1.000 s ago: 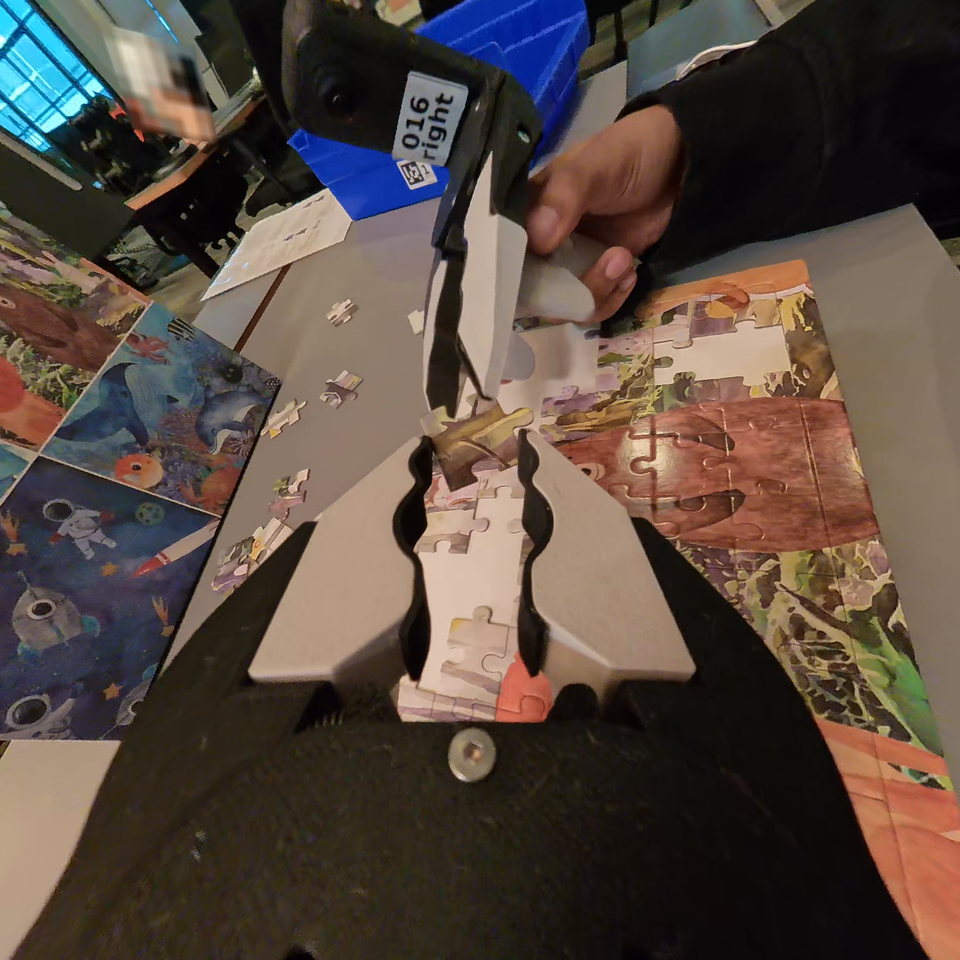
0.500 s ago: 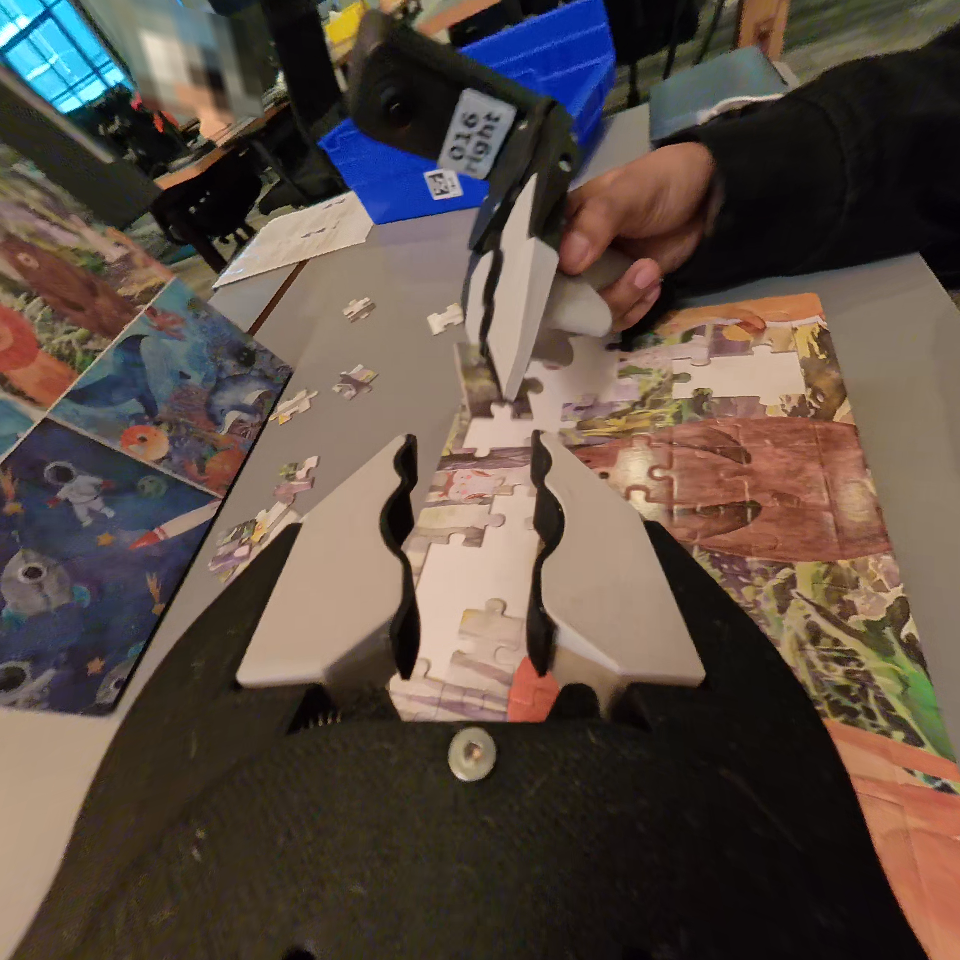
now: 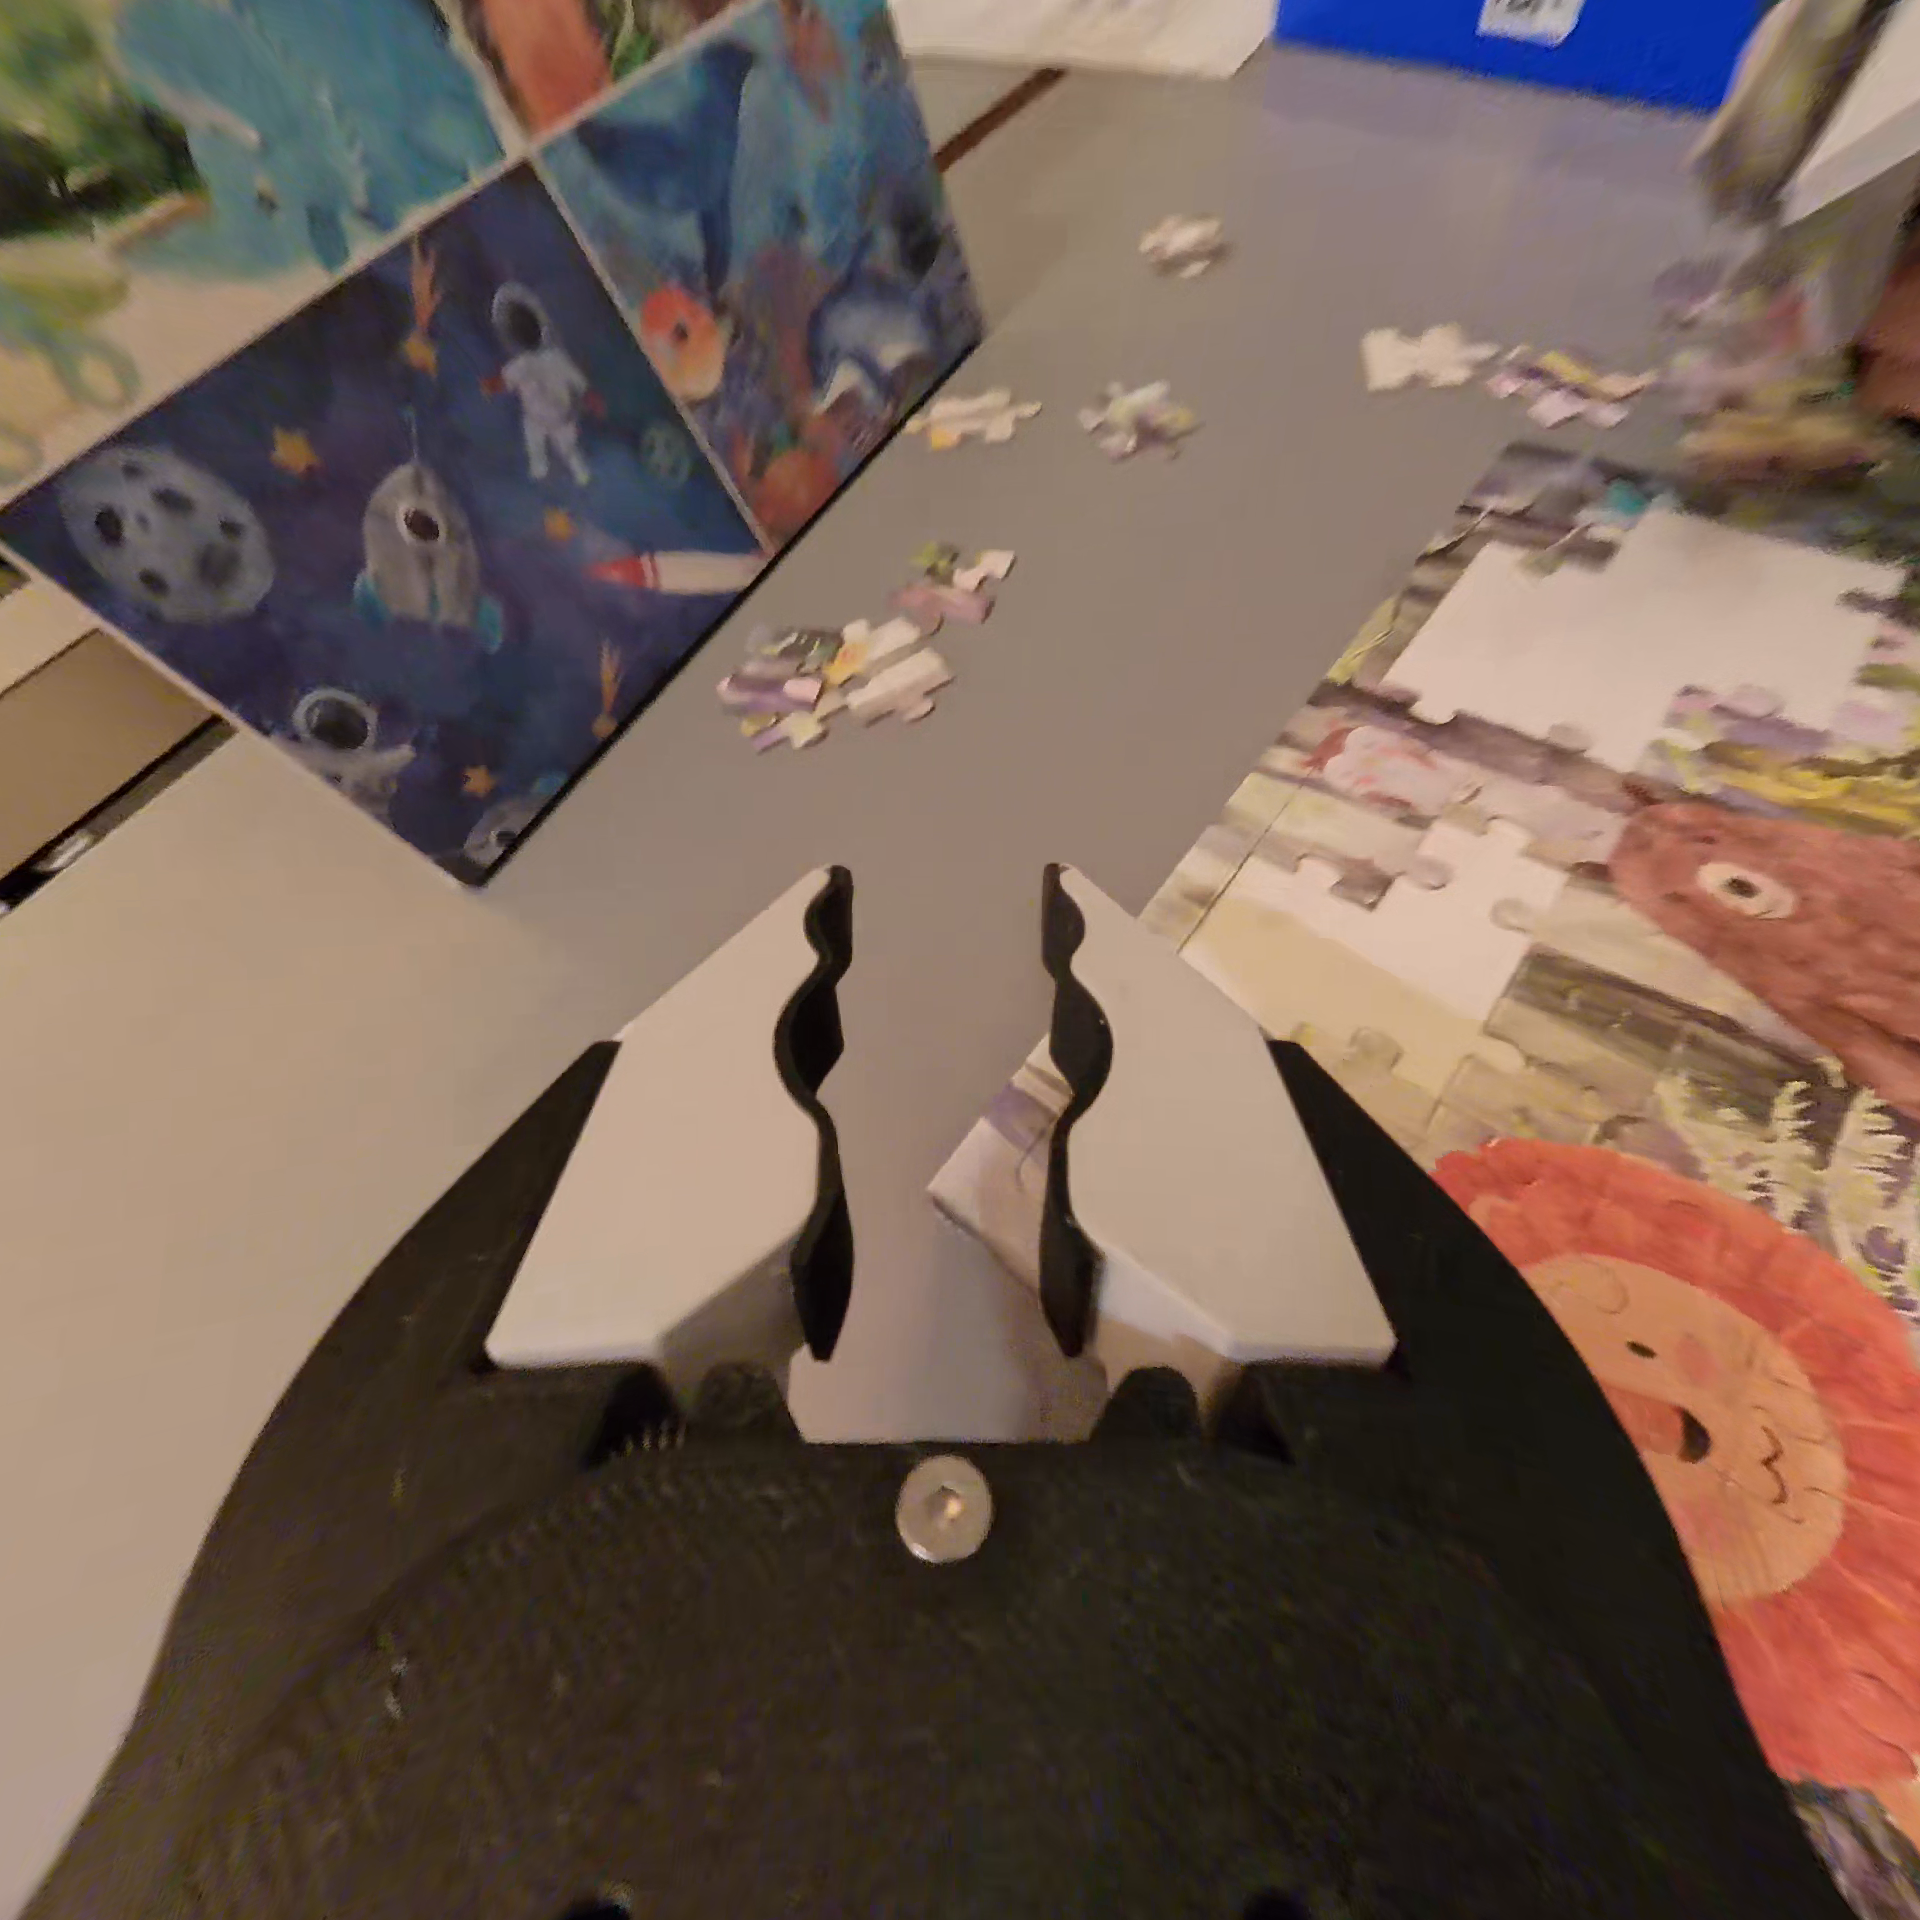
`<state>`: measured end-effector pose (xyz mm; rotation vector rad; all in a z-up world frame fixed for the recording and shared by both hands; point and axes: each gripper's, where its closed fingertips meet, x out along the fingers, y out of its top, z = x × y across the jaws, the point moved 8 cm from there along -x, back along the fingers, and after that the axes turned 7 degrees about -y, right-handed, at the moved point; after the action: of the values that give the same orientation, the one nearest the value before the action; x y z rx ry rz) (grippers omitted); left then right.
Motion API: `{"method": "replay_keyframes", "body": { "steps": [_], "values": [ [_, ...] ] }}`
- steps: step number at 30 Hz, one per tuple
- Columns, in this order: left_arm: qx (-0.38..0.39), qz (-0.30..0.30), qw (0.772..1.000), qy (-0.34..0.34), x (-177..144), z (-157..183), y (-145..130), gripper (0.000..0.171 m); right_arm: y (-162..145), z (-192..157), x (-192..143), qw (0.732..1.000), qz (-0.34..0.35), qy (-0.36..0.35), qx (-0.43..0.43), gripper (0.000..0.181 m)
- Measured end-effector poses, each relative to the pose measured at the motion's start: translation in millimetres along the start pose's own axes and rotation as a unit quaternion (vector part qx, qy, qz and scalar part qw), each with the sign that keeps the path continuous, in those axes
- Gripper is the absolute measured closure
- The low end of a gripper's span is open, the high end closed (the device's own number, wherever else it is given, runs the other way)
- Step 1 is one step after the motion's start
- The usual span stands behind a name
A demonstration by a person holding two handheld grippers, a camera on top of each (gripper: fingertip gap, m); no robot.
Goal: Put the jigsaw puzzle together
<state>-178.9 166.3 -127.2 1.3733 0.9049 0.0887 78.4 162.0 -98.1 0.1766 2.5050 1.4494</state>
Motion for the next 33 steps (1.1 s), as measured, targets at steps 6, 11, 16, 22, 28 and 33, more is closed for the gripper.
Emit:
{"method": "replay_keyframes", "body": {
  "steps": [6,11,16,22,28,33],
  "values": [
    [0.029,-0.049,0.997,0.048,2,1,-2,0.135,-5,-4,6,1.0,-0.012,0.0,-0.01,0.181],
    [0.038,-0.066,0.995,0.062,3,2,-3,0.135,-10,-1,10,1.0,-0.024,0.001,-0.006,0.181],
    [0.041,-0.075,0.994,0.066,3,1,-4,0.133,-16,0,15,0.999,-0.042,-0.003,-0.009,0.181],
    [0.047,-0.085,0.993,0.068,6,1,-6,0.131,-22,0,20,0.998,-0.06,0.001,-0.009,0.181],
    [0.054,-0.049,0.996,0.056,3,3,-1,0.133,-22,-5,22,0.998,-0.06,0.012,-0.011,0.181],
    [0.081,0.05,0.994,0.051,-16,8,15,0.143,-18,-10,21,0.998,-0.039,0.038,0.007,0.181]
  ]
}}
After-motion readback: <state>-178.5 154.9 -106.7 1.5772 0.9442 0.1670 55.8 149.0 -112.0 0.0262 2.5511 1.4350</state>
